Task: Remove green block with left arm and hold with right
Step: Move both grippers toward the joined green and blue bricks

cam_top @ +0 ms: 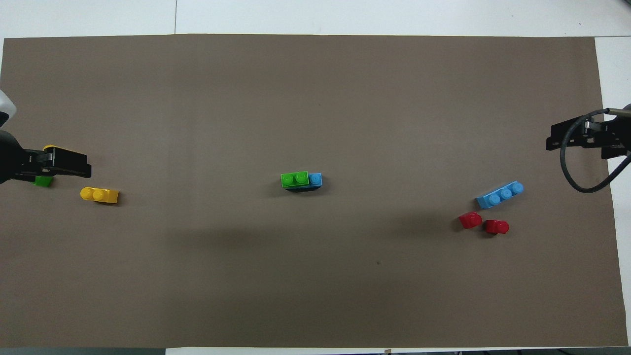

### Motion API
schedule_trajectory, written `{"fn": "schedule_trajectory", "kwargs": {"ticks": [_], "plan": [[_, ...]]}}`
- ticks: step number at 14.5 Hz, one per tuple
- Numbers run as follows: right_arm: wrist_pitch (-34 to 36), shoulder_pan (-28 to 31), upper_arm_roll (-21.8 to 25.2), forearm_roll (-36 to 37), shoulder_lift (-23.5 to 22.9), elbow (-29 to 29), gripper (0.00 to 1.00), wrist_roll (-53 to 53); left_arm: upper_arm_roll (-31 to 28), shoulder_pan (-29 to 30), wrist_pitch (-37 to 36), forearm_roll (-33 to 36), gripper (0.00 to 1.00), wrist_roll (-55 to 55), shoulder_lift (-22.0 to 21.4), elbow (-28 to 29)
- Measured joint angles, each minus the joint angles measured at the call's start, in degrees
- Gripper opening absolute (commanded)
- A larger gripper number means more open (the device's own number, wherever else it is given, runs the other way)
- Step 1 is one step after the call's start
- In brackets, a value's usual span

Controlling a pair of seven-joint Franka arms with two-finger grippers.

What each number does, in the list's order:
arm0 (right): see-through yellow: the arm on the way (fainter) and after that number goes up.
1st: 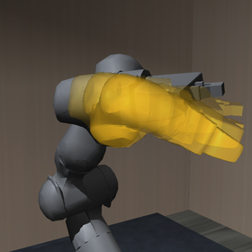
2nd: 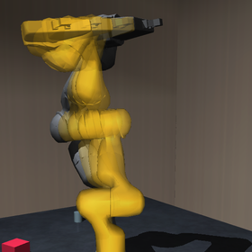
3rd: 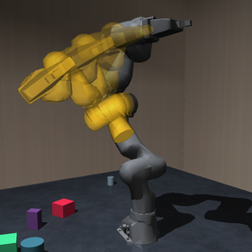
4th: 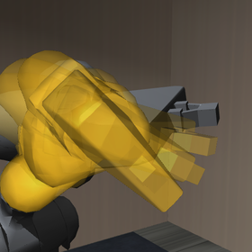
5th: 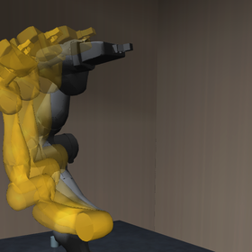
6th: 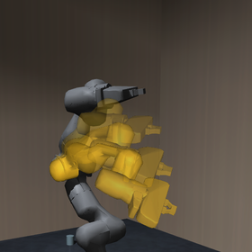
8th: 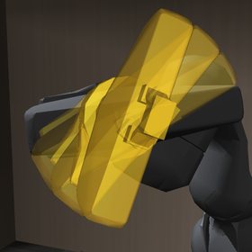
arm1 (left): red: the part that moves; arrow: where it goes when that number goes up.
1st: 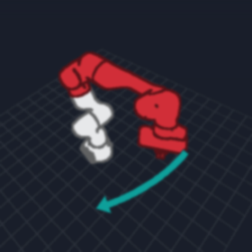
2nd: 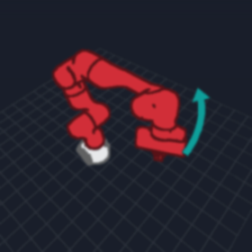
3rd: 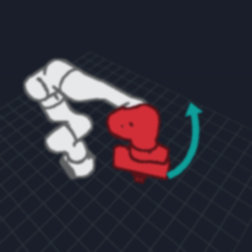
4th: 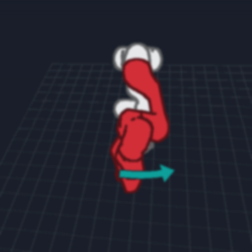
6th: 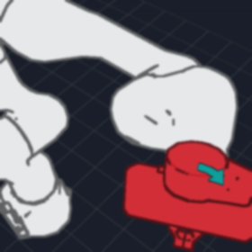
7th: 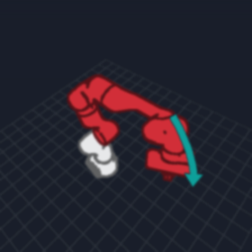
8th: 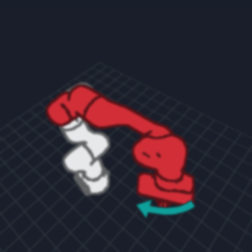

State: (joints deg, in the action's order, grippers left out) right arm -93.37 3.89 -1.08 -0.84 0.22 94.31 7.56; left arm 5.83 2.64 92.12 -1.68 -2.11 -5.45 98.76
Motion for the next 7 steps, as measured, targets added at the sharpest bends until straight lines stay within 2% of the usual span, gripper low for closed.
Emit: {"fn": "schedule_trajectory", "kwargs": {"ticks": [7], "plan": [[0.25, 0.17, 0.18, 0.00, 0.01, 0.00, 1.00, -0.18, -0.12, 0.02, 0.00, 0.06, 1.00, -0.01, -0.01, -0.13]]}}
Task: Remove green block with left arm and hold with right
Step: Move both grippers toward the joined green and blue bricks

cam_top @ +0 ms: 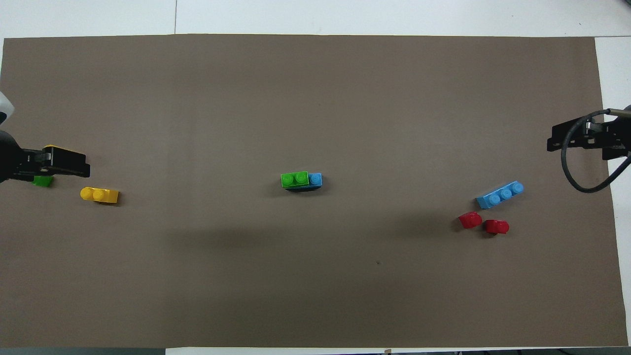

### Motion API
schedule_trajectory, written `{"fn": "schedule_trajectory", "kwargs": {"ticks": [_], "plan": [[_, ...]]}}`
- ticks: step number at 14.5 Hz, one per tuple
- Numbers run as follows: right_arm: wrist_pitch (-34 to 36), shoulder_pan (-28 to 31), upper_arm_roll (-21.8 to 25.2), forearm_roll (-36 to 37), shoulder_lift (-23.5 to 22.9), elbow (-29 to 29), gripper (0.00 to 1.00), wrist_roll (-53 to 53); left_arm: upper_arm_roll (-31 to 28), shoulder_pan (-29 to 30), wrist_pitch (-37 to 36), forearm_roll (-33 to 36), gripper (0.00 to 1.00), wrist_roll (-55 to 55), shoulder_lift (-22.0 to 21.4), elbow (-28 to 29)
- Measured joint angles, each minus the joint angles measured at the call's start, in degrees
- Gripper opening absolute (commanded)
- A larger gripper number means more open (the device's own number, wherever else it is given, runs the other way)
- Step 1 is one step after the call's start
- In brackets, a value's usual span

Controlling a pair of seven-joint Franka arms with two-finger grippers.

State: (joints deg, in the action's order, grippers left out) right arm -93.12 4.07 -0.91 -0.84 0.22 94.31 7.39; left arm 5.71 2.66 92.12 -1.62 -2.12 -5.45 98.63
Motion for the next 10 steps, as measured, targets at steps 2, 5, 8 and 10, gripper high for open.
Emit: {"fn": "schedule_trajectory", "kwargs": {"ticks": [2, 5, 8, 10], "plan": [[-2.26, 0.06, 0.19, -0.06, 0.00, 0.13, 0.99, 0.60, 0.00, 0.00, -0.02, 0.00, 1.00, 0.00, 0.00, 0.00], [-6.05, -1.20, -0.18, -0.25, -0.19, 0.92, 0.97, 13.47, 0.00, 0.00, -0.08, 0.01, 1.00, 0.00, 0.00, 0.00], [-7.66, -4.68, -0.42, -0.26, -0.66, 2.01, 0.96, 30.25, 0.02, 0.01, -0.12, 0.01, 1.00, -0.08, 0.00, 0.15], [-8.82, -6.77, -0.53, -1.65, -1.13, 3.36, 0.96, 39.16, 0.24, -0.02, 0.17, -0.05, 1.00, -2.24, -0.01, 0.49]]}}
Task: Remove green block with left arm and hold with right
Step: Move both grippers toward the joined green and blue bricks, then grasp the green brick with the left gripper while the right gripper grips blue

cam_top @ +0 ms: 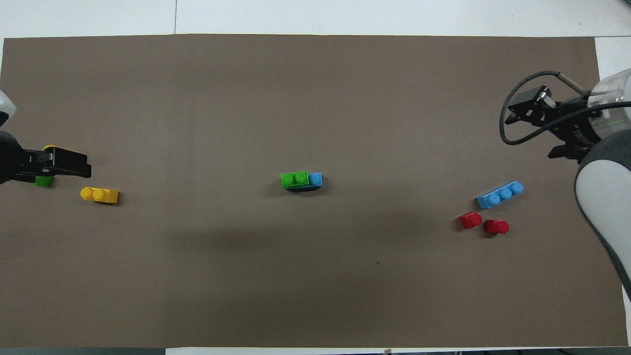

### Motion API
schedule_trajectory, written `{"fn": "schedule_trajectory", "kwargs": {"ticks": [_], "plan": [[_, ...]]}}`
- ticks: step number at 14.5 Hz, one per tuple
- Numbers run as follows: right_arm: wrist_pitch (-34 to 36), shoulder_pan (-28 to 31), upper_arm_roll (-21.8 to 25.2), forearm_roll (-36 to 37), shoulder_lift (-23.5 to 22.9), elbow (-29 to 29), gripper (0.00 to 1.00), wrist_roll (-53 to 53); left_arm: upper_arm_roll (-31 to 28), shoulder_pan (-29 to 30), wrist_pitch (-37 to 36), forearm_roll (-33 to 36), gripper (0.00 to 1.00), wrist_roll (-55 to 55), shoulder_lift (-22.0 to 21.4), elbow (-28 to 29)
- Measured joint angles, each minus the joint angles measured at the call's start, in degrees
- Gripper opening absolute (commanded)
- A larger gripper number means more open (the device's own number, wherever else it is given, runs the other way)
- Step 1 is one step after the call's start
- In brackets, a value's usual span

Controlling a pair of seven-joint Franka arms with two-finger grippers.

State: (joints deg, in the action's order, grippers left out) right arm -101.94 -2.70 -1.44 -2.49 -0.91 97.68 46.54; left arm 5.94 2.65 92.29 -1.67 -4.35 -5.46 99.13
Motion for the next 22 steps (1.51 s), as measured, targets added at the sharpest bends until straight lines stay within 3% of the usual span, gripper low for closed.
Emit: {"fn": "schedule_trajectory", "kwargs": {"ticks": [6, 9, 15, 22], "plan": [[-9.90, -3.37, -0.09, -13.87, -3.31, 6.57, 0.96, 18.37, 1.02, -6.65, 5.71, -0.39, 1.00, -23.70, -0.51, 4.45], [-12.49, -5.48, -0.10, -20.40, -5.34, 7.77, 0.96, 24.15, 1.22, -10.53, 10.73, -1.99, 1.00, -42.97, -0.56, 5.89], [-21.11, -11.50, -0.12, -32.65, -10.93, 9.90, 0.96, 33.15, 1.36, -19.32, 16.23, -2.46, 1.00, -68.17, 0.02, 9.41], [-29.35, -17.45, -0.10, -40.10, -18.04, 10.56, 0.97, 34.13, 1.35, -26.92, 25.52, -1.79, 1.00, -101.56, 8.75, 9.83]]}}
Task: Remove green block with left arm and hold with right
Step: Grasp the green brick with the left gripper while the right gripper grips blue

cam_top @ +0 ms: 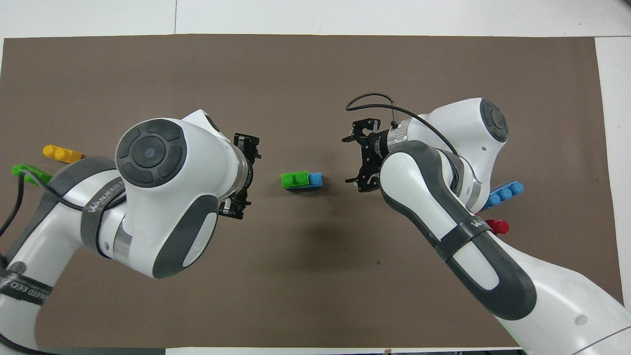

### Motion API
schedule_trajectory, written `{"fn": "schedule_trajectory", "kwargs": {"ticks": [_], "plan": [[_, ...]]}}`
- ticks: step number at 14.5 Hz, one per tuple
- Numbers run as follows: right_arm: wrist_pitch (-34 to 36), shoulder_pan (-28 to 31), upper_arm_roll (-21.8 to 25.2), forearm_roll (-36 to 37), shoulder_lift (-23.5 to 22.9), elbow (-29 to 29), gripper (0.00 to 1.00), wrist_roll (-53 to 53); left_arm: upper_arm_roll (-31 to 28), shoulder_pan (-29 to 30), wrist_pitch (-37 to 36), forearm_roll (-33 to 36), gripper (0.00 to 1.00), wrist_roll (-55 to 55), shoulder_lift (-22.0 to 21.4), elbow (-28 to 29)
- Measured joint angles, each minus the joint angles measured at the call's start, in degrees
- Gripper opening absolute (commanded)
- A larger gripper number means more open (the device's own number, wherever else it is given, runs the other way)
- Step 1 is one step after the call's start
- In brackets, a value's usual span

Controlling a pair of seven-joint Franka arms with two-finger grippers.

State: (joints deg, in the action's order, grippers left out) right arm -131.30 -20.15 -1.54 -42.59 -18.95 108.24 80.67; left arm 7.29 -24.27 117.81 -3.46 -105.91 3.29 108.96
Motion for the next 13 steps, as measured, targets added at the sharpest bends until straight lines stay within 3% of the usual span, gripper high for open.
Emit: {"fn": "schedule_trajectory", "kwargs": {"ticks": [4, 13], "plan": [[-5.90, -3.65, -0.01, -1.61, -2.67, 0.03, 0.97, 0.79, -0.01, -2.56, 4.13, 2.93, 1.00, -12.76, 4.04, -0.07], [-13.80, -7.86, -0.02, -1.73, -5.76, 1.68, 0.96, 0.97, -0.10, -4.27, 8.51, 7.95, 1.00, -28.54, 10.20, -0.26]]}}
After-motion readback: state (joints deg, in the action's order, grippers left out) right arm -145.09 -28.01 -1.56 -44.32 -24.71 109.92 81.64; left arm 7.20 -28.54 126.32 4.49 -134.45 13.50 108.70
